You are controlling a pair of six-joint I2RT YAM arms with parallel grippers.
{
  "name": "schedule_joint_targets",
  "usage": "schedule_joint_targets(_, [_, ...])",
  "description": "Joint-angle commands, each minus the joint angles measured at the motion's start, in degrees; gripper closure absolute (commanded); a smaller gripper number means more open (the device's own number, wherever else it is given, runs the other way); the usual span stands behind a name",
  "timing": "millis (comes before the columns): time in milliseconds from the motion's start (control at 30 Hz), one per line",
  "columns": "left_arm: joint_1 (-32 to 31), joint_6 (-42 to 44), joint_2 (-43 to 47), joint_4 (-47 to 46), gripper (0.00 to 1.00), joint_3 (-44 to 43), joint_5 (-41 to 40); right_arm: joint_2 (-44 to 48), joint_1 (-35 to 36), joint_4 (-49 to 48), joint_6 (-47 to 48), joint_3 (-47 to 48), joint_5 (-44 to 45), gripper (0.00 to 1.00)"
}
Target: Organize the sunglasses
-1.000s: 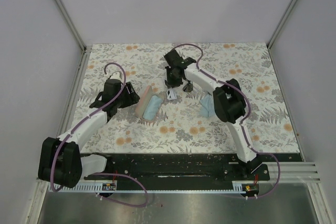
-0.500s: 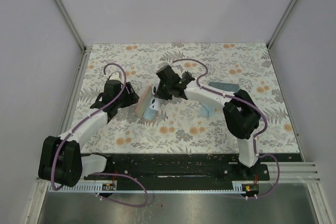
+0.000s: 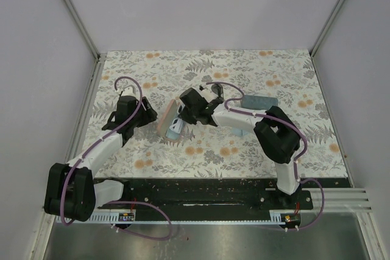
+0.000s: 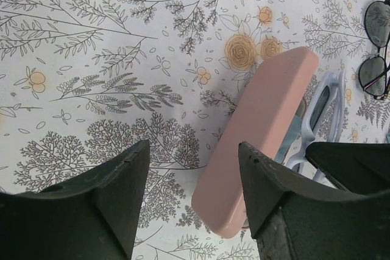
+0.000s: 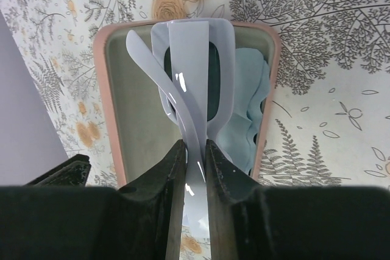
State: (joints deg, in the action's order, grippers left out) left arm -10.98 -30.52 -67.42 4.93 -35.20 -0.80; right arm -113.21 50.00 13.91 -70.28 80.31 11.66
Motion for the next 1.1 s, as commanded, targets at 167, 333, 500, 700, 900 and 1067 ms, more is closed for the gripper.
schedule_joint_targets(167, [0.6,-0.2,1.3,-4.3,0.37,0.6,2.4,-2.2,1.5,-3.5,-3.4,2.7,3.6,0.78])
schedule_joint_targets(333, [0.7,-0.1,1.3,-4.7,0.37,0.8,2.9,-3.9,1.9,-3.8,-4.2,3.5,3.8,0.78])
schedule_joint_targets(500, [0.7,0.0,1.1,-4.7,0.37,1.1,3.9,-5.4,2.0,-3.9,-5.9,2.8,4.4,0.78])
schedule_joint_targets(700, [0.7,0.3,0.2,-6.2,0.36,1.2,5.3,-6.2,2.0,-3.5,-7.2,2.0,4.6,0.64])
schedule_joint_targets(900, [0.7,0.5,-1.5,-6.8,0.37,0.7,7.0,-4.1,2.1,-3.3,-7.2,1.1,5.9,0.5])
schedule_joint_targets(1067, [0.7,0.6,-3.9,-7.1,0.46,-0.7,9.3,-1.2,2.1,-3.4,-4.9,0.6,6.7,0.5])
